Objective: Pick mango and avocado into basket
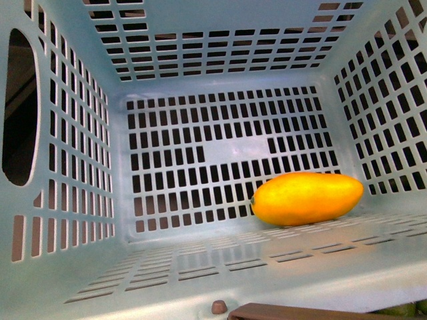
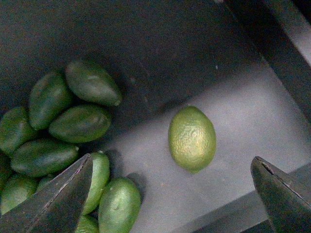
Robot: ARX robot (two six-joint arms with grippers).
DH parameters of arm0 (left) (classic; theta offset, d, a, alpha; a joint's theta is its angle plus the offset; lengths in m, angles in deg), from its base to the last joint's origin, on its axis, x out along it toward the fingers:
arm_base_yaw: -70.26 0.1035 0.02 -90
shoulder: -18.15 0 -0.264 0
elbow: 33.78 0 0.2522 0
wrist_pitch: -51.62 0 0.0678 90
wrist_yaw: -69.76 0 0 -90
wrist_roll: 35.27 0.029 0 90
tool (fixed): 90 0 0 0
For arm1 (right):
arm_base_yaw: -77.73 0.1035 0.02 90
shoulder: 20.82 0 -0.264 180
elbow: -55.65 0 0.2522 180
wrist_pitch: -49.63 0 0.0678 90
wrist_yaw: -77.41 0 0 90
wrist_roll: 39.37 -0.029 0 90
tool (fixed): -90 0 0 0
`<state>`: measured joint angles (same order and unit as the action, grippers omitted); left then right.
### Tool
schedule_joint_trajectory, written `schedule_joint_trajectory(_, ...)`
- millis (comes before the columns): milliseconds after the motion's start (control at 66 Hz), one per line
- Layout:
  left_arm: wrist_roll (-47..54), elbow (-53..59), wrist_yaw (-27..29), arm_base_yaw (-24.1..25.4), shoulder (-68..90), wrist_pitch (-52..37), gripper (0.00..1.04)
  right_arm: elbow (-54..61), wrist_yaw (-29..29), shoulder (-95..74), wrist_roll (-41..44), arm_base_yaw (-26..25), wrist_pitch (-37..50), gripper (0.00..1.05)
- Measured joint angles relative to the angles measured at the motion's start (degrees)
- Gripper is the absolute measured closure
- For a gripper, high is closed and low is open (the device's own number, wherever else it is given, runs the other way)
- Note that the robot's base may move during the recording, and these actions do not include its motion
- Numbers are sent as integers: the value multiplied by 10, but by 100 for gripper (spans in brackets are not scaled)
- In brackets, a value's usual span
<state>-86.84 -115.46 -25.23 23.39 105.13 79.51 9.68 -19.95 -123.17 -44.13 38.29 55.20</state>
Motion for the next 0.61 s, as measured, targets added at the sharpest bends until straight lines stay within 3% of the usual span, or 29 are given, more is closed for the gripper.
schedule_joint_trajectory(394, -1, 0, -1, 0, 0, 0, 90, -77, 39, -190, -208, 165, 10, 9)
schedule_joint_trajectory(606, -1, 0, 1, 0, 0, 0, 90, -91, 28, -226, -325, 217, 35, 9)
